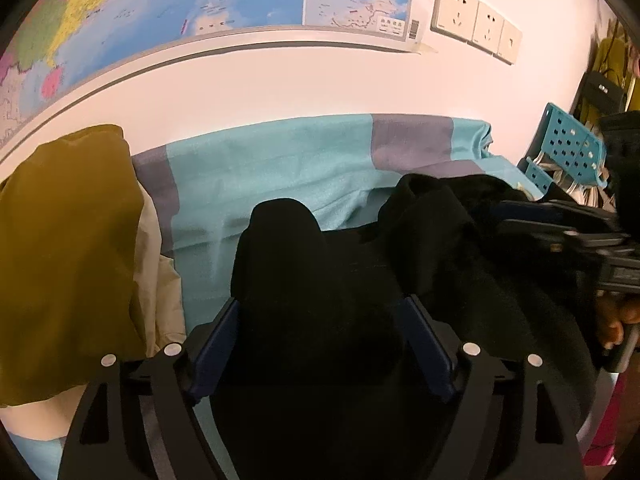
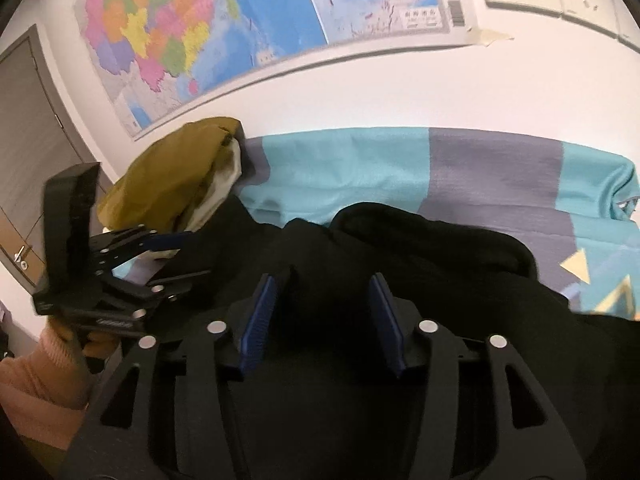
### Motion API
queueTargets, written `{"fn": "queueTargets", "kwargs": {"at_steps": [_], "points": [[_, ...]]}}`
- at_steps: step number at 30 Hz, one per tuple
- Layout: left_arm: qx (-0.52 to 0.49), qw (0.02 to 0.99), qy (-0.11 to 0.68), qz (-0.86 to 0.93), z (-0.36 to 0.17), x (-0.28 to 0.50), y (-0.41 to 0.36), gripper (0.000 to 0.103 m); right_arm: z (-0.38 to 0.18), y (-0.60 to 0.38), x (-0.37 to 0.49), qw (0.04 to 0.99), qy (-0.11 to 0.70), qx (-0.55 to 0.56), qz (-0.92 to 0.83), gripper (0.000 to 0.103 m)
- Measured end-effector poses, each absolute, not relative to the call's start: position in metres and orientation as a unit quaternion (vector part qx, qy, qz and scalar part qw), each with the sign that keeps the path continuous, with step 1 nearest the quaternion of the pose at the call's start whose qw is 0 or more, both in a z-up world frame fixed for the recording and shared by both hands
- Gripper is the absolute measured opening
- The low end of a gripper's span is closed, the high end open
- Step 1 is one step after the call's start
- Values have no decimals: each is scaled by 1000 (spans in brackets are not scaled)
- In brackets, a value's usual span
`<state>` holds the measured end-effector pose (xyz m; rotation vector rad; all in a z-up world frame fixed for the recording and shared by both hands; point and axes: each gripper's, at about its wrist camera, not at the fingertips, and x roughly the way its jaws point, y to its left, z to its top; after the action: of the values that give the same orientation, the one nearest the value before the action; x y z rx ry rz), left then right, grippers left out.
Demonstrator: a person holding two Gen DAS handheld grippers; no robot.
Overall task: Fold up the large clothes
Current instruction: 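Press the folded shirt flat with the left tool while the right tool smooths it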
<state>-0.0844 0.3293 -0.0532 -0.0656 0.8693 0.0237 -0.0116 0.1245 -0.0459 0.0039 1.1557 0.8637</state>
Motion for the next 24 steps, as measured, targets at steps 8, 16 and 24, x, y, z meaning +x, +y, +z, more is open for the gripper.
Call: {"fn": "queueTargets", "kwargs": {"at_steps": [8,16,24], "points": [[-27,905,424,17,-51,-91,324,81,-30,71,-26,773,517,22,367,55],[-24,905,424,9,-55,-105,313,84,-24,-1,-47,800,520,30,299,55],[-31,889,455,43,-80,-91,320,86,-57,-31,-37,808,542,13,230,39]]}}
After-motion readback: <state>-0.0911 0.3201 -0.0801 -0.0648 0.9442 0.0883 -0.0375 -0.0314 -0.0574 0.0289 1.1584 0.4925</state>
